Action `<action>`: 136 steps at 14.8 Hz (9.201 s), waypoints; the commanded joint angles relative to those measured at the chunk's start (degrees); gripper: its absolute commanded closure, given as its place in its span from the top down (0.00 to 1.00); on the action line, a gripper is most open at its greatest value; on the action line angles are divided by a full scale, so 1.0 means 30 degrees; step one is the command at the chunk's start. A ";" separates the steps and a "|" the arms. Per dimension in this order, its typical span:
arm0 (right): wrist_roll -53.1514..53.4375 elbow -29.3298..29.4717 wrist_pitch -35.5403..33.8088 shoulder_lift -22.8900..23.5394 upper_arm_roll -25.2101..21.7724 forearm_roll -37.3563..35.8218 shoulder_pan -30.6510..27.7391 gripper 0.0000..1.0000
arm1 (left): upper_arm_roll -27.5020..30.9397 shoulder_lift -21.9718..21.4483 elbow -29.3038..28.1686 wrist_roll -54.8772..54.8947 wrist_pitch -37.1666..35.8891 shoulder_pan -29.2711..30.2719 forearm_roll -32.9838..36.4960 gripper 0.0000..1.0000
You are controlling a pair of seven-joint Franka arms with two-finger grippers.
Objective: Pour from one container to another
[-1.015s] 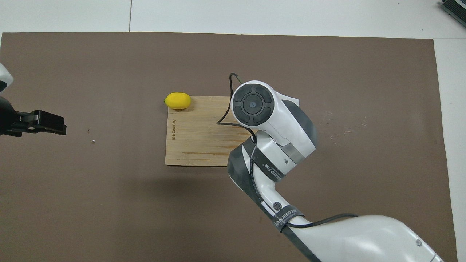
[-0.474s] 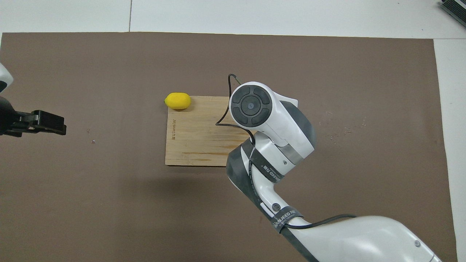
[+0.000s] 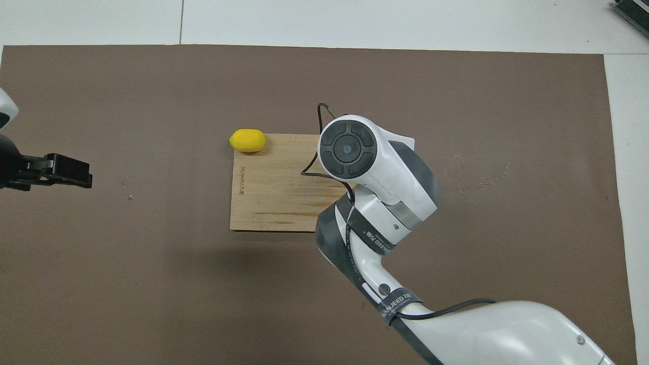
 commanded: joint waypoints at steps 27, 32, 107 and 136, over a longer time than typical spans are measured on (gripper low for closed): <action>0.0505 0.0290 0.0056 -0.0046 0.0041 0.0493 -0.0175 0.00 | -0.0095 -0.0342 -0.0237 0.0295 -0.0200 0.0259 -0.0213 1.00; 0.0418 0.0320 0.0172 -0.0193 0.0041 0.2192 -0.0614 0.00 | -0.0095 -0.0342 -0.0237 0.0295 -0.0200 0.0259 -0.0213 1.00; -2.5594 -0.5255 -0.5330 -0.8454 0.0011 0.7535 -0.9756 0.99 | -0.0095 -0.0342 -0.0237 0.0295 -0.0200 0.0259 -0.0213 1.00; -2.8264 -0.0969 -1.0081 -0.8923 0.0568 0.7032 -1.0371 1.00 | -0.0095 -0.0342 -0.0237 0.0295 -0.0200 0.0259 -0.0213 1.00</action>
